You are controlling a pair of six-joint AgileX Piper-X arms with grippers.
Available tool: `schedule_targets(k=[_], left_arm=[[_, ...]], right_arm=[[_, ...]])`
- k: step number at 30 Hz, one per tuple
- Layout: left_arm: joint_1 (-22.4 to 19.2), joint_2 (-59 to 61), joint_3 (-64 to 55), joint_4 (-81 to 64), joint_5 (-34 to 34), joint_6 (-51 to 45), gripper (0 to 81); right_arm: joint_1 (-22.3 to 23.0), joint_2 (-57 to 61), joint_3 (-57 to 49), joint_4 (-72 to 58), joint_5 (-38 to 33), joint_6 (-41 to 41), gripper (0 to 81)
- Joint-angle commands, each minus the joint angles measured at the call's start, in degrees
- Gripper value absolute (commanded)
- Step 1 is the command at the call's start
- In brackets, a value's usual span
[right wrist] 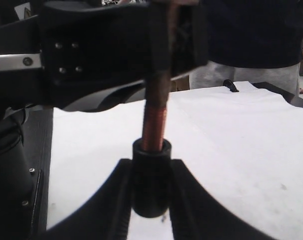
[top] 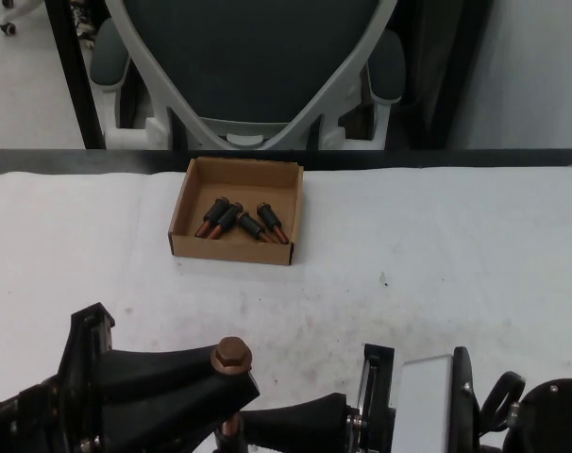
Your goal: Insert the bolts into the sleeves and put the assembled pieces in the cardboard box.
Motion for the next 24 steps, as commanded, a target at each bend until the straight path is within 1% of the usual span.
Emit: schedule_targets(k=[1, 8, 14, 15, 16, 18, 20, 23, 24], left_arm=[[-0.1, 0.1, -0.4, -1.7, 6.7, -0.8, 0.8], [-0.1, 0.1, -0.4, 6.0, 7.2, -0.8, 0.8], [-0.1, 0.1, -0.4, 7.3, 11.1, -0.8, 0.5], [-0.1, 0.1, -0.4, 7.5, 11.3, -0.8, 2.5], [-0.1, 0.1, -0.4, 7.9, 11.2, -0.8, 4.7], [0.0, 0.1, -0.4, 9.1, 11.2, -0.7, 12.7], [0.6, 0.1, -0.4, 10.5, 11.4, -0.6, 22.8], [2.8, 0.1, -0.4, 12.9, 11.5, -1.1, 42.8], [3.8, 0.1, -0.4, 13.6, 11.5, -1.3, 47.7]], right_arm=[[0.1, -0.7, -0.5, -1.2, 1.2, -0.7, 0.2], [0.1, -2.4, -0.5, -1.2, 2.5, -1.7, 0.2], [0.1, -3.6, -0.5, -1.2, 2.6, -1.7, 0.2], [0.1, -3.7, -0.5, -1.2, 2.7, -1.7, 0.2], [0.1, -3.8, -0.5, -1.2, 2.7, -1.7, 0.2], [0.1, -3.9, -0.5, -1.1, 2.7, -1.7, 0.2], [0.1, -3.9, -0.5, -1.1, 3.4, -1.7, 0.2], [0.1, -3.9, -0.5, -1.1, 5.1, -1.7, 0.2], [0.1, -3.9, -0.5, -1.1, 5.2, -1.7, 0.2]])
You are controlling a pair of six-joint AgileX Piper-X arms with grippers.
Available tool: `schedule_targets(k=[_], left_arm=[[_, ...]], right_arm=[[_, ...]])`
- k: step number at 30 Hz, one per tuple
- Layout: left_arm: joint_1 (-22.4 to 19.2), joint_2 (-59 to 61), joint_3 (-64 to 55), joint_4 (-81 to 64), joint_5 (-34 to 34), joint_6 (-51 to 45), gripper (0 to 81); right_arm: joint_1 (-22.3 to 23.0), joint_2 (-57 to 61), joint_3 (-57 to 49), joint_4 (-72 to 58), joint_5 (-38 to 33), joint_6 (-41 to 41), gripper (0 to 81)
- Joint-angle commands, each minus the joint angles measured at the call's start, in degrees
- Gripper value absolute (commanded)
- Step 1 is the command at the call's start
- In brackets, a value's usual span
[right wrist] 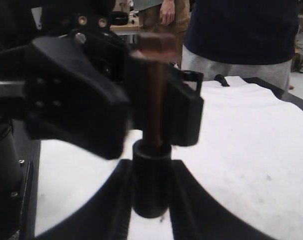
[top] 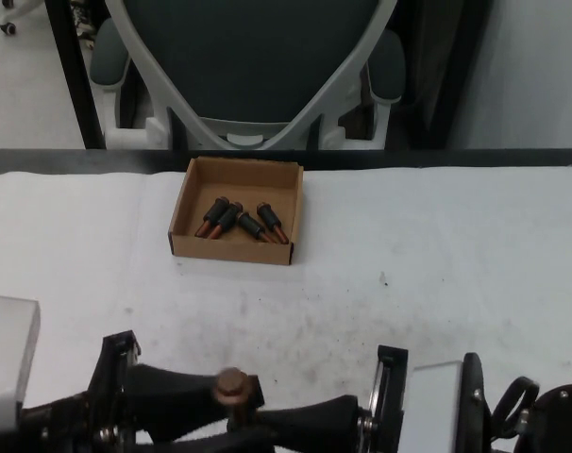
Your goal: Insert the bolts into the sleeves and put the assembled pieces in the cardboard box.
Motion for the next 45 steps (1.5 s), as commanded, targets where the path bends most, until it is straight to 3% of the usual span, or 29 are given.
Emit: schedule_targets(k=[1, 10, 18, 21, 27, 28, 37, 45], left_arm=[[2.4, 0.2, 0.1, 3.4, 2.5, -1.8, 49.9], [8.8, 0.2, 0.1, 3.4, 8.0, -4.7, 50.7], [13.2, 0.2, 0.1, 3.2, 2.5, -5.1, 49.2], [14.3, 0.2, 0.1, 3.2, 2.0, -6.1, 40.6], [14.7, 0.2, 0.1, 0.7, 5.7, -2.5, 3.1], [14.7, 0.2, 0.1, -0.6, 5.9, -2.4, 0.6], [14.7, -1.2, 0.1, -6.2, 3.8, -2.2, 0.8], [16.4, -11.8, 0.1, -0.4, 1.5, -2.2, 0.8]], right_arm=[[-0.3, -1.3, -1.0, -4.0, 1.4, -0.3, 0.2], [-0.4, -2.4, -1.0, -3.7, 1.6, -2.0, 0.2], [-0.5, -7.7, -1.0, 5.1, 6.4, -2.6, 0.2], [-0.9, -7.8, -1.6, 9.8, 8.3, -1.2, 0.2], [-5.8, -7.8, -4.7, 18.0, 8.2, 0.7, 0.2], [-6.8, -7.8, -5.3, 18.8, 7.8, 1.1, 0.2], [-16.7, -7.3, -11.2, 28.3, 0.6, 2.8, 0.2], [-23.3, 0.2, -18.6, 32.5, -6.8, 4.0, 0.2]])
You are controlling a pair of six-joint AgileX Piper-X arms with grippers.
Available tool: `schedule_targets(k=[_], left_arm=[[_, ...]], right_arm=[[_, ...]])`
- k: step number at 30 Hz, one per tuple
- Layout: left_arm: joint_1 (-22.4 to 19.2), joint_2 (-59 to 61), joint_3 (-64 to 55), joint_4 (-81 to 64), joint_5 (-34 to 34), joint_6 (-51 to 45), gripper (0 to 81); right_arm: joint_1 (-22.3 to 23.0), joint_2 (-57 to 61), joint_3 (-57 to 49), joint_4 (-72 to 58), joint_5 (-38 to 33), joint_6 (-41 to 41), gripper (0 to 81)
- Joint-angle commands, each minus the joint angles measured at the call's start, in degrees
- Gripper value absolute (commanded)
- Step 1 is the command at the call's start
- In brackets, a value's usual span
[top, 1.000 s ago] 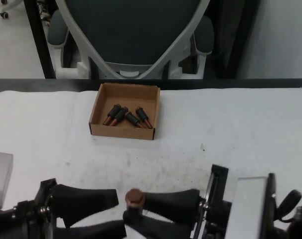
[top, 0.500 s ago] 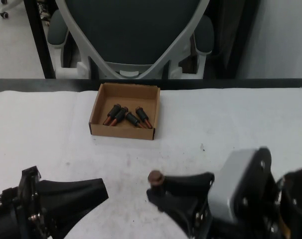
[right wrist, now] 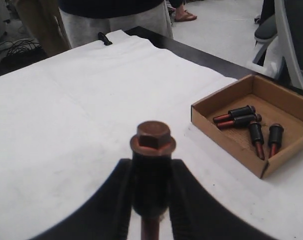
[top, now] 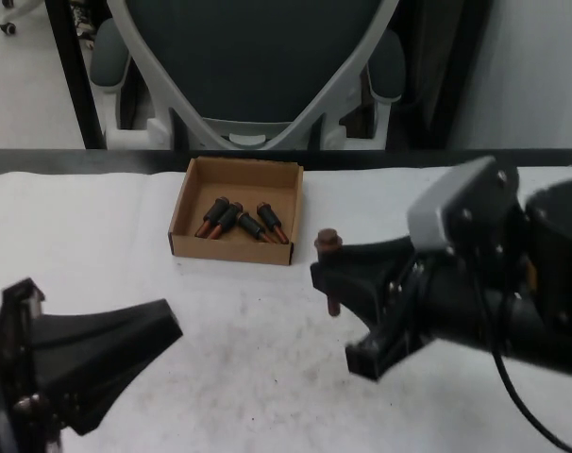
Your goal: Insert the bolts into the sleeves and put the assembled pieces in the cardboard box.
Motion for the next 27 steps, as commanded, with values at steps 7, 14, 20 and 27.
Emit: schedule_targets(k=[7, 14, 20, 27], left_arm=[[9.2, -19.6, -0.4, 21.9, 0.5, 2.5, 0.8], [14.0, -33.3, -0.4, 42.8, -6.3, 6.5, 0.8], [14.0, -39.3, -0.4, 55.6, -16.8, 10.3, 0.8], [13.8, -39.9, -2.0, 68.9, -28.7, 14.1, 0.8]], right_arm=[[-4.4, 14.6, -13.4, 6.1, -6.1, -0.7, 0.2], [-7.0, 26.9, -28.4, 15.5, -8.3, -1.2, 0.2], [-8.0, 36.1, -41.8, 24.7, -8.3, -4.7, 0.2], [-10.1, 46.5, -55.8, 31.6, -8.3, -5.3, 0.2]])
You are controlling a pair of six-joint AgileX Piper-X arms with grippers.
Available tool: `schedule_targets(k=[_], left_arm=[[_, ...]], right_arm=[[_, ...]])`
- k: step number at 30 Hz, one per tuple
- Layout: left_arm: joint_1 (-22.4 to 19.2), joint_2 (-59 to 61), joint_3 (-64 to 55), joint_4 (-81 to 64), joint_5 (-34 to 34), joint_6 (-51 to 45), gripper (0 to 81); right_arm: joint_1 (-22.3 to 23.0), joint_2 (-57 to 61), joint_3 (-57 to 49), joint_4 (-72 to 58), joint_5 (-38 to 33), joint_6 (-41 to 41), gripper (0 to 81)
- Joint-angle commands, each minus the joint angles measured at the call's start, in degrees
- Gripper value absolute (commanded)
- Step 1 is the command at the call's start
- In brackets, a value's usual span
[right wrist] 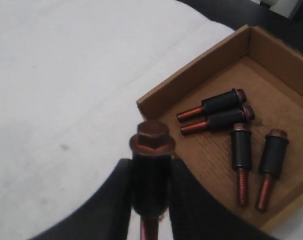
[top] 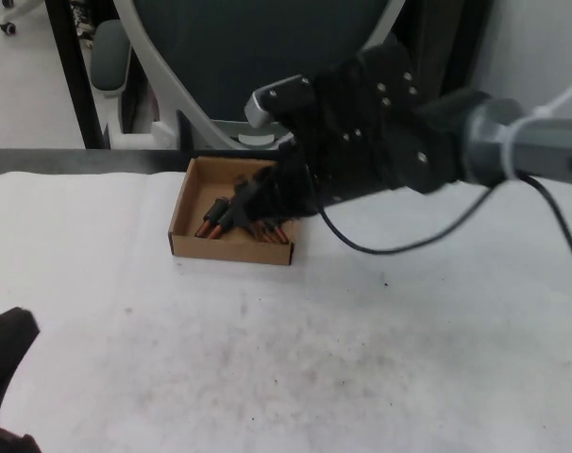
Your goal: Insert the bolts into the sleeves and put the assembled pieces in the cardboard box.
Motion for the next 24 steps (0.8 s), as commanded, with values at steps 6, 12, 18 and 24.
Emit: schedule_targets(k=[6, 12, 18, 24], left_arm=[[-0.1, -0.6, -1.1, 1.8, -1.9, 1.4, 0.8], [-0.1, -0.6, -1.1, 1.2, -1.3, 1.4, 0.8], [-0.1, -0.6, -1.1, 1.2, -0.7, 1.2, 0.8], [-0.1, -0.6, -1.1, 1.2, 0.2, 1.1, 0.8]], right_arm=[[-2.8, 9.0, -15.1, 7.9, -0.5, -1.5, 0.2], [-4.0, 17.5, -27.6, 13.5, -0.5, -1.2, 0.2], [-4.8, 25.0, -38.6, 21.0, -0.5, -0.3, 0.2], [-4.9, 27.4, -39.9, 23.0, 2.1, -0.4, 1.4]])
